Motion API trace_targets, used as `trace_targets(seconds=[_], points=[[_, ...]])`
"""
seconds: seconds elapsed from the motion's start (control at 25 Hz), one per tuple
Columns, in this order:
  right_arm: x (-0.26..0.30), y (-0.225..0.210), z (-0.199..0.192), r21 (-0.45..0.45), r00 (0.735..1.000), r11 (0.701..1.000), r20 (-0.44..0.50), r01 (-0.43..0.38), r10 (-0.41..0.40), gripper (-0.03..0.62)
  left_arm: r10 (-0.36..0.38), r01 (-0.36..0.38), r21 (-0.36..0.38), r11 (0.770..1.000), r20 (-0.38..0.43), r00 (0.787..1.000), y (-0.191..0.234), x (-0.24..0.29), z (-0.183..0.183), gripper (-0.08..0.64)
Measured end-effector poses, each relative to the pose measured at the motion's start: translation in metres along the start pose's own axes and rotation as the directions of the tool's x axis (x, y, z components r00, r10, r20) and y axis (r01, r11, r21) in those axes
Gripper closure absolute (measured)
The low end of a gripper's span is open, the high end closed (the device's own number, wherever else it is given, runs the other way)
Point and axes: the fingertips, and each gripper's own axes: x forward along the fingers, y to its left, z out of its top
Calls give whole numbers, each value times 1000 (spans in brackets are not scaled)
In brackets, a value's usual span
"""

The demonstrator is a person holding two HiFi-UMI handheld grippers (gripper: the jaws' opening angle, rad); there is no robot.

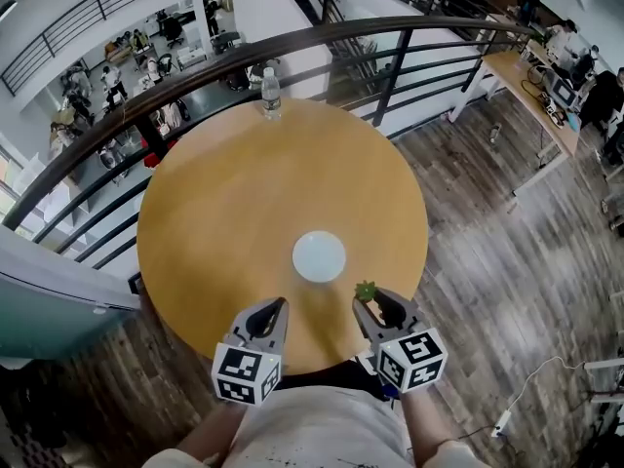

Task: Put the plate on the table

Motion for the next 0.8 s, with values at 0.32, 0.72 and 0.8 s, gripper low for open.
trace_targets(seconds=[0.32, 0.72, 0.8], points=[[8, -13, 5, -6, 1000, 1000, -21, -1, 1, 438, 4, -3, -12, 1000, 6, 1000, 4, 13, 10, 537], [28, -31, 18, -42, 997, 997, -51, -58, 55, 437, 49, -49, -57, 997, -5, 999, 7, 33, 11, 537], [33, -36, 18, -46, 996, 997, -61, -66, 63, 437, 55, -56, -61, 997, -8, 998, 6, 37, 12, 537]])
